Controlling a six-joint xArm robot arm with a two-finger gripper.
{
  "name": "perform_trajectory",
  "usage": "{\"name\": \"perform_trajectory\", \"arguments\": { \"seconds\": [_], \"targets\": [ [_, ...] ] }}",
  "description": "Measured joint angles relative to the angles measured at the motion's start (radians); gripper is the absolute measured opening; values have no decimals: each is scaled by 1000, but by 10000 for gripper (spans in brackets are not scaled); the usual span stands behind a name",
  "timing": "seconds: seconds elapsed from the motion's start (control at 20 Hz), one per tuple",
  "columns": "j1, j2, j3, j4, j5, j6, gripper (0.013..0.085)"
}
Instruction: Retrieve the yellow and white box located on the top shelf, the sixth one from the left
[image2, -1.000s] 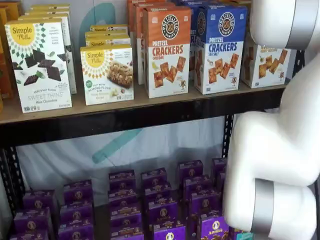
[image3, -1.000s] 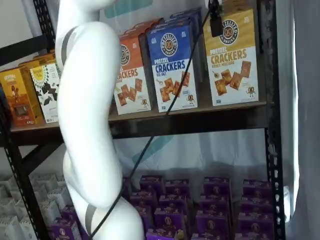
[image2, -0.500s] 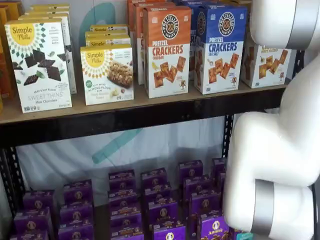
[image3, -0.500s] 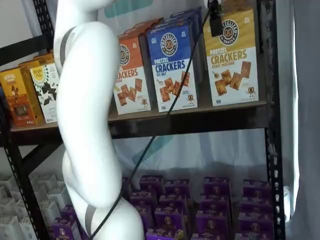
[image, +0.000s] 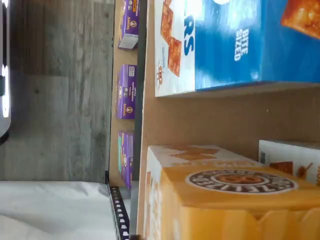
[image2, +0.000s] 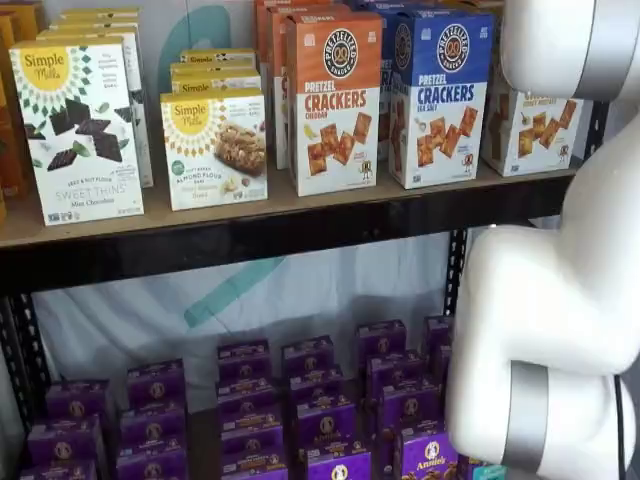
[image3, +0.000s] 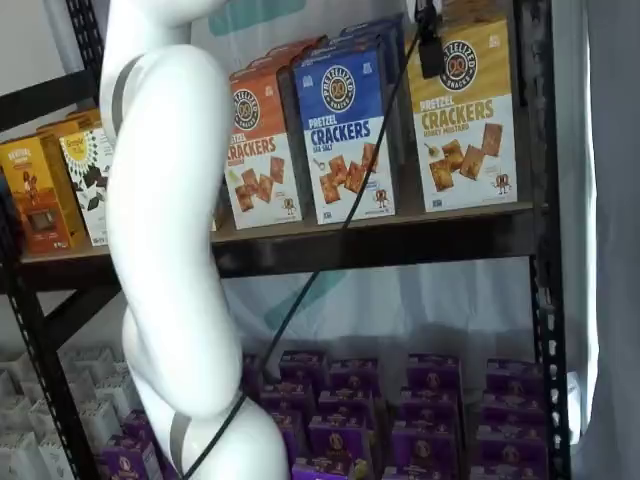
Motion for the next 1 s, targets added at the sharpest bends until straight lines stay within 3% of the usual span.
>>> {"name": "perform_trajectory", "arguments": {
  "seconds": [0.05, 0.15, 0.4, 0.55, 1.0],
  "targets": [
    [-1, 0, 0, 1, 0, -1, 810],
    [-3, 2, -2, 3, 1, -2, 730],
    [-8, 5, -6, 7, -2, -6, 730],
    [-9, 5, -5, 9, -5, -7, 650],
    [-10, 5, -4, 8, -8, -9, 650]
  ]
}}
